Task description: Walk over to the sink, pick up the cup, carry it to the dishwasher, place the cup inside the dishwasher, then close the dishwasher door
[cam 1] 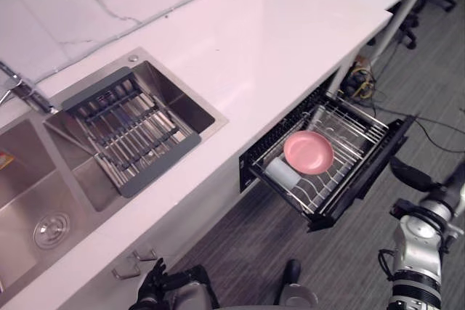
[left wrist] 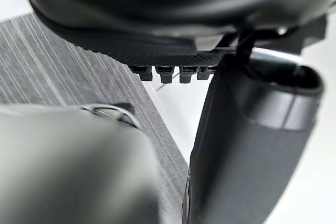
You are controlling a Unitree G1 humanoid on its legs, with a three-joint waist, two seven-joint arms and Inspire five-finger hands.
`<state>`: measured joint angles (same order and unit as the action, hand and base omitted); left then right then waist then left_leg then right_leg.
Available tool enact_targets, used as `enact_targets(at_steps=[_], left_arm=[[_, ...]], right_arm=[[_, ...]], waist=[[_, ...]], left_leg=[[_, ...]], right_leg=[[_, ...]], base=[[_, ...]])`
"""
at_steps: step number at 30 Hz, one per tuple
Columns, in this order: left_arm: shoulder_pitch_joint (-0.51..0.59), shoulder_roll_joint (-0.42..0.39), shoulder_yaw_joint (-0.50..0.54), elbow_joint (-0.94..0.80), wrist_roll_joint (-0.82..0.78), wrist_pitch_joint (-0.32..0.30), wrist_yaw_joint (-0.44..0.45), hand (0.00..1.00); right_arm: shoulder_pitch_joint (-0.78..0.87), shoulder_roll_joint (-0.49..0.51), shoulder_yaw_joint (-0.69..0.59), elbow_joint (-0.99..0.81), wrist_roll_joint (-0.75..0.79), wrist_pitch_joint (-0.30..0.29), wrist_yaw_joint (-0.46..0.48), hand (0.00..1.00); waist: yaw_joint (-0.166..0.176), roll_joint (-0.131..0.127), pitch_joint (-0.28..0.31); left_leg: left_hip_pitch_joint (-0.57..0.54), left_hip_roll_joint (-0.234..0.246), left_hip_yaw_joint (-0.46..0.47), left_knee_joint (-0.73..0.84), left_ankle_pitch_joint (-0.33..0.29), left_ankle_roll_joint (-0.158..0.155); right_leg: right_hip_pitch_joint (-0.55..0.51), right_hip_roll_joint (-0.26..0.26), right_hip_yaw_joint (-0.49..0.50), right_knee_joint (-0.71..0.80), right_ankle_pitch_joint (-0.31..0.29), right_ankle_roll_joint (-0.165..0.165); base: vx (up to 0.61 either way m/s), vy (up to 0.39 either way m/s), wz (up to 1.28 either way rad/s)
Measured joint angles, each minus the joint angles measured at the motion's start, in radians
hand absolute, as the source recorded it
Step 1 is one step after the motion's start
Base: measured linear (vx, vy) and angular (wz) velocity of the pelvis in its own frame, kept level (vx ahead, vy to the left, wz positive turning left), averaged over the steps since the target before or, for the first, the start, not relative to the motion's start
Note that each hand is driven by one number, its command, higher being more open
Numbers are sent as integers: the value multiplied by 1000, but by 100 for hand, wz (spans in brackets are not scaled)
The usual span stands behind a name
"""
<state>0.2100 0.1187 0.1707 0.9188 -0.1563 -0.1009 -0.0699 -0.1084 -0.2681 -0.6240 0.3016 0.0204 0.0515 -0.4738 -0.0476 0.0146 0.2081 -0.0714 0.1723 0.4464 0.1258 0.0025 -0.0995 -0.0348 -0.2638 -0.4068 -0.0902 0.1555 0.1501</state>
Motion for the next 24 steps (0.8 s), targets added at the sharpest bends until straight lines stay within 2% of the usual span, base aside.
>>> enact_targets(at_steps=[3, 5, 6, 8, 10, 12, 16, 18, 21, 24], left_arm=[[1, -19, -19, 0, -16, 1, -3, 100], [-3, -42, -53, -7, -35, 1, -6, 100], [-3, -50, -61, -9, -42, 1, -8, 100], [-3, -70, -94, -19, -42, 5, -15, 100], [-8, -78, -112, -23, -42, 4, -16, 100], [-24, -79, -131, -23, -51, 6, -18, 100], [-34, -85, -139, -59, -57, 6, -21, 100], [-34, -85, -140, -60, -50, 2, -22, 100], [-36, -89, -148, -61, -50, -4, -24, 100], [-36, -89, -153, -58, -50, -9, -32, 100]], right_arm=[[-12, -52, -50, 46, 65, 24, -1, 0], [-54, -111, -79, 99, 137, 27, 18, 0], [-64, -124, -80, 111, 150, 27, 21, 0], [-96, -147, -82, 127, 234, 25, 68, 0], [-132, -166, -71, 160, 284, 23, 126, 0], [-167, -188, -54, 199, 328, 13, 195, 0], [-227, -236, -10, 238, 382, -27, 296, 0], [-264, -257, 15, 284, 388, -38, 325, 0], [-292, -281, 33, 351, 389, -61, 318, 0], [-292, -309, 35, 385, 388, -70, 318, 0]], waist=[[-21, 54, 31], [-40, 116, 68], [-43, 132, 78], [-48, 182, 114], [-49, 211, 135], [-48, 232, 161], [-47, 257, 212], [-44, 258, 212], [-30, 265, 215], [-29, 269, 216]], left_leg=[[-28, -5, 33, 21, -11, 11], [-42, -21, 42, 21, -11, 18], [-42, -25, 42, 19, -12, 19], [-41, -41, 41, 12, -12, 22], [-39, -50, 30, 4, -13, 23], [-40, -60, 25, -4, -12, 25], [-44, -92, -18, -18, -8, 37], [-56, -108, -45, -18, -7, 45], [-53, -126, -107, -16, -9, 53], [-49, -145, -148, -14, -6, 59]], right_leg=[[-42, -9, 40, 1, 19, -1], [-71, -24, 61, 4, 45, 2], [-76, -26, 67, 4, 47, 3], [-91, -32, 86, 4, 53, 6], [-101, -35, 100, 4, 56, 8], [-106, -42, 103, 4, 58, 10], [-104, -69, 89, 4, 64, 22], [-101, -84, 70, 4, 67, 28], [-63, -105, 24, 4, 63, 36], [-26, -122, -21, 5, 58, 48]], base=[[-35, 32, -32], [-21, 45, -18], [-12, 40, -18], [-5, 36, -19], [-1, 15, -18], [-1, 4, -5], [-4, 29, 13], [13, 43, 31], [11, 36, 42], [-28, 42, 43]])
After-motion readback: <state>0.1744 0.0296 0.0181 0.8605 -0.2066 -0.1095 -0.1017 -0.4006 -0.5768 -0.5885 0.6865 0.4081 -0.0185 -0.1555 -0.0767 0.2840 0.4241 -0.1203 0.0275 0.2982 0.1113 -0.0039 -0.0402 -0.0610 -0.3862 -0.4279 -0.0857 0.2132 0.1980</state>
